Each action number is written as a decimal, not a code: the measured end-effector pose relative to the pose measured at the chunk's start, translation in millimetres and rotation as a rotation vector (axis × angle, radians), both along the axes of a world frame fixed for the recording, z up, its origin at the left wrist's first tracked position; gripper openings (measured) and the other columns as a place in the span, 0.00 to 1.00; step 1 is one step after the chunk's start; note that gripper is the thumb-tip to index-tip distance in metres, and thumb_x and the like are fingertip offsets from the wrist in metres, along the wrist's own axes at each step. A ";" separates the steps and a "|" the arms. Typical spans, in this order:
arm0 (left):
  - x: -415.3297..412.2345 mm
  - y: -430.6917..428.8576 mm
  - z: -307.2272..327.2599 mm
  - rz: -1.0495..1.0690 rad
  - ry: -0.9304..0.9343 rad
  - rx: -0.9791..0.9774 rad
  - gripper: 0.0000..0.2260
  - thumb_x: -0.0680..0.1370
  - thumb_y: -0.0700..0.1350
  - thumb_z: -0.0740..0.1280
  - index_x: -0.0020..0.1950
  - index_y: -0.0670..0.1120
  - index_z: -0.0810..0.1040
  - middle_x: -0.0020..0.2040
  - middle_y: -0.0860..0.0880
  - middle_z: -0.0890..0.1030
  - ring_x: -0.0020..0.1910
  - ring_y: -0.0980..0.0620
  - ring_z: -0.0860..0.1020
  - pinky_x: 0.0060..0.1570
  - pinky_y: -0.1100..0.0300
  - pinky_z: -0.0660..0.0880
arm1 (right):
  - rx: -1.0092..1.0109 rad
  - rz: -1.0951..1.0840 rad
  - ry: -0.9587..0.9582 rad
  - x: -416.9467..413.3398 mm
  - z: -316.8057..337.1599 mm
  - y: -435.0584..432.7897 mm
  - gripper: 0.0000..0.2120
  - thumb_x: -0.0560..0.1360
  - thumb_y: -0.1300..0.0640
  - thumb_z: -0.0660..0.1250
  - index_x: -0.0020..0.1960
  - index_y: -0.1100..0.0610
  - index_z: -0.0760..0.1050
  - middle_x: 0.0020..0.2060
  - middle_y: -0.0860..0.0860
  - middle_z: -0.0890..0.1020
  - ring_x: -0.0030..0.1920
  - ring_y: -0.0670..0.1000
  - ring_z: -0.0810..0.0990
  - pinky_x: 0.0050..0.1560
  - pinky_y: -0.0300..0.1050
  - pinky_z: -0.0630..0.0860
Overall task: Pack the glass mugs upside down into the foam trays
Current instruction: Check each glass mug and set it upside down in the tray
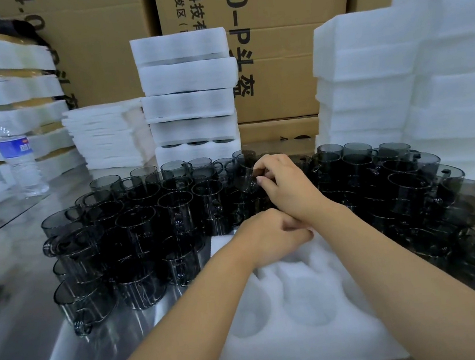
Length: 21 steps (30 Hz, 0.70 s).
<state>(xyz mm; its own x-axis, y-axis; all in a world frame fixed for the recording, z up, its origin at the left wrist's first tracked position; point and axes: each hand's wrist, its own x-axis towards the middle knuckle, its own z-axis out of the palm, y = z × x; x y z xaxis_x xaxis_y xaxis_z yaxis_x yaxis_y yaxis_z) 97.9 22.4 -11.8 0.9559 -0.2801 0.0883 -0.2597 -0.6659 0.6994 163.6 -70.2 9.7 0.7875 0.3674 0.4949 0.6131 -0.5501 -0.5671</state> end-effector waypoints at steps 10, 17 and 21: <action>-1.1 5.8 2.0 -0.032 0.057 -0.207 0.10 0.76 0.43 0.67 0.55 0.51 0.83 0.54 0.55 0.84 0.55 0.60 0.79 0.61 0.60 0.73 | 0.262 0.005 0.022 -37.9 18.0 -27.3 0.05 0.77 0.56 0.63 0.43 0.50 0.71 0.67 0.48 0.70 0.67 0.35 0.62 0.56 0.30 0.60; 3.4 11.8 8.3 0.018 0.065 -0.613 0.15 0.76 0.38 0.63 0.59 0.54 0.77 0.50 0.50 0.85 0.53 0.52 0.82 0.62 0.54 0.73 | 0.622 0.076 0.027 -47.9 2.2 -36.6 0.11 0.76 0.59 0.66 0.51 0.46 0.68 0.57 0.55 0.74 0.55 0.50 0.76 0.53 0.46 0.78; 6.8 21.0 11.9 -0.007 0.108 -0.781 0.13 0.74 0.41 0.63 0.52 0.55 0.81 0.49 0.51 0.86 0.51 0.54 0.83 0.58 0.57 0.75 | 0.634 0.103 0.035 -45.2 -0.2 -38.1 0.19 0.73 0.60 0.70 0.55 0.43 0.66 0.55 0.49 0.75 0.55 0.48 0.77 0.46 0.33 0.75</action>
<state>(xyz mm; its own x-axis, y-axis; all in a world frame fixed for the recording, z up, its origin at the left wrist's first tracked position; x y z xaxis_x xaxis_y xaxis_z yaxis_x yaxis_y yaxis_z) 104.7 43.4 0.1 0.9689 -0.1810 0.1688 -0.1661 0.0299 0.9857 118.4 -108.3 9.5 0.7831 0.0864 0.6159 0.6205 -0.0405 -0.7832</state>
